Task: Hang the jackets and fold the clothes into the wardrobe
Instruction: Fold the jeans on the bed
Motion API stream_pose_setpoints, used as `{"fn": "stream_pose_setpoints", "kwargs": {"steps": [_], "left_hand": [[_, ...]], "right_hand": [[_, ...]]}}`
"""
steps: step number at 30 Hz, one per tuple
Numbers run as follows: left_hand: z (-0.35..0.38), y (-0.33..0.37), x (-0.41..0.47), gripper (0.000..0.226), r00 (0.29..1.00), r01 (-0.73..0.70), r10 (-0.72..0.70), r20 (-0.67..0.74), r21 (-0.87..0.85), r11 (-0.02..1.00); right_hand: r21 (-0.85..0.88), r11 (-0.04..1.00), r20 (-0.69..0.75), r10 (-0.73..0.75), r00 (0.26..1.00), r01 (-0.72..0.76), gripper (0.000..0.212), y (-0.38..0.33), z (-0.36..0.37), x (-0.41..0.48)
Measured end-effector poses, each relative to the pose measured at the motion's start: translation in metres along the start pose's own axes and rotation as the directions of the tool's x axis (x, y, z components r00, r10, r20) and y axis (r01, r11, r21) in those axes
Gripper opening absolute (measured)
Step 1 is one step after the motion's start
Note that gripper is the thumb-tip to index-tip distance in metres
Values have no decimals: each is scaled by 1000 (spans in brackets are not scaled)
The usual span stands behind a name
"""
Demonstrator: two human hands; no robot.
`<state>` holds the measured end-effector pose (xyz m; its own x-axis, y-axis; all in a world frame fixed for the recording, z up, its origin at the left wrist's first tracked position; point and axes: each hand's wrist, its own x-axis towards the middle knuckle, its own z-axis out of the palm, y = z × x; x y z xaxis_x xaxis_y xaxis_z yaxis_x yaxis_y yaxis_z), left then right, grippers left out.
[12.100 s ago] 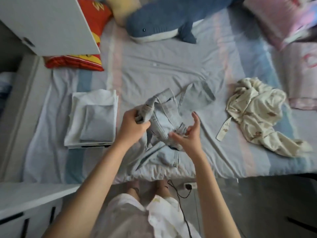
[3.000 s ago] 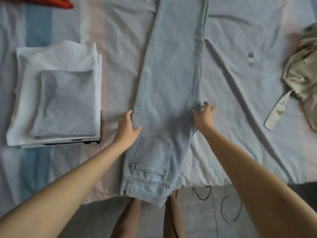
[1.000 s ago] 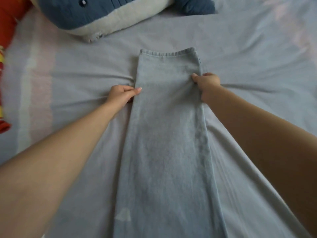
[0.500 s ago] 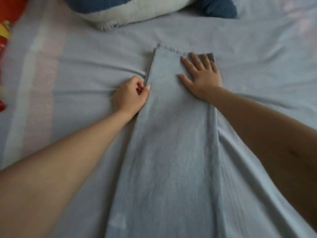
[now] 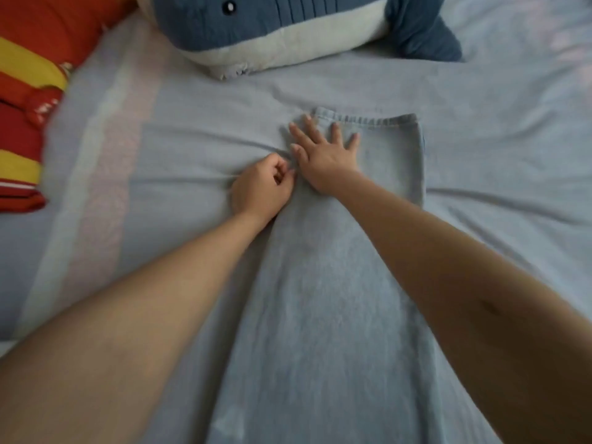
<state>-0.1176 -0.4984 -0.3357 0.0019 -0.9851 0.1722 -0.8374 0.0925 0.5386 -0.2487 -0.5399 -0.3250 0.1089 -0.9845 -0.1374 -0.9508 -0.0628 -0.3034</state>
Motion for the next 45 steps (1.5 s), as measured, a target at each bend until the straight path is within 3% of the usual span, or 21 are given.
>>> {"fn": "stream_pose_setpoints", "kwargs": {"steps": [3,5,7,9,11,13,14,16,18,19,22,25,27,29,32,36,39,41,43,45], "left_hand": [[-7,0,7,26,982,118,-113,152,-24,993],[-17,9,8,29,925,310,-234,298,-239,920],[-26,20,-16,27,926,342,-264,271,-301,890],[-44,30,-79,38,977,188,-161,142,-207,960],[-65,32,-168,54,995,-85,91,51,-110,990],[-77,26,-263,57,959,-254,237,157,98,962],[-78,21,-306,60,936,-307,255,242,209,929],[-81,13,-380,66,898,-370,240,370,337,866],[-99,4,-447,68,877,-401,229,422,381,833],[-100,-9,-457,67,881,-408,245,406,387,827],[-135,-31,-512,64,906,-297,127,403,394,870],[-153,-33,-534,62,919,-159,-29,393,437,885],[-164,-31,-546,62,933,46,-189,306,419,907],[-171,-28,-558,67,904,269,-357,236,336,903],[-192,-22,-590,66,797,497,-542,265,223,839],[-228,-24,-610,59,506,810,-750,426,64,582],[-249,-24,-602,43,317,911,-731,604,20,411],[-268,-16,-591,22,250,909,-634,732,48,414],[-286,0,-577,13,243,912,-550,799,5,410],[-306,21,-555,12,240,949,-505,829,-91,302]], "right_hand": [[152,986,-129,-55,990,74,50,-24,10,-103],[71,980,-107,-178,978,186,54,-6,21,-199],[-56,985,-26,-165,986,164,60,37,23,-279],[-84,995,-1,58,998,-58,64,86,15,-323],[-33,947,34,322,946,-321,60,103,8,-346],[107,862,11,498,867,-496,56,82,10,-358],[135,861,-33,499,866,-491,57,62,13,-368],[80,964,-126,263,957,-254,60,16,23,-401],[-19,997,0,-81,997,81,60,-14,47,-459],[-55,990,71,-126,989,130,60,-14,60,-474],[-41,986,149,165,975,-160,65,-11,79,-548],[-55,915,221,401,889,-399,69,-28,76,-569],[-58,890,246,452,858,-452,72,-50,68,-578],[-52,924,282,377,882,-379,68,-68,69,-593],[-96,953,356,304,884,-288,63,-91,73,-630],[-127,966,354,255,900,-224,80,-115,72,-661],[-143,976,342,204,917,-164,90,-116,72,-671],[-93,990,290,132,948,-109,91,-110,74,-677],[-69,997,345,68,936,-47,95,-96,70,-683],[-56,996,345,-50,937,74,103,-81,67,-689]]}}
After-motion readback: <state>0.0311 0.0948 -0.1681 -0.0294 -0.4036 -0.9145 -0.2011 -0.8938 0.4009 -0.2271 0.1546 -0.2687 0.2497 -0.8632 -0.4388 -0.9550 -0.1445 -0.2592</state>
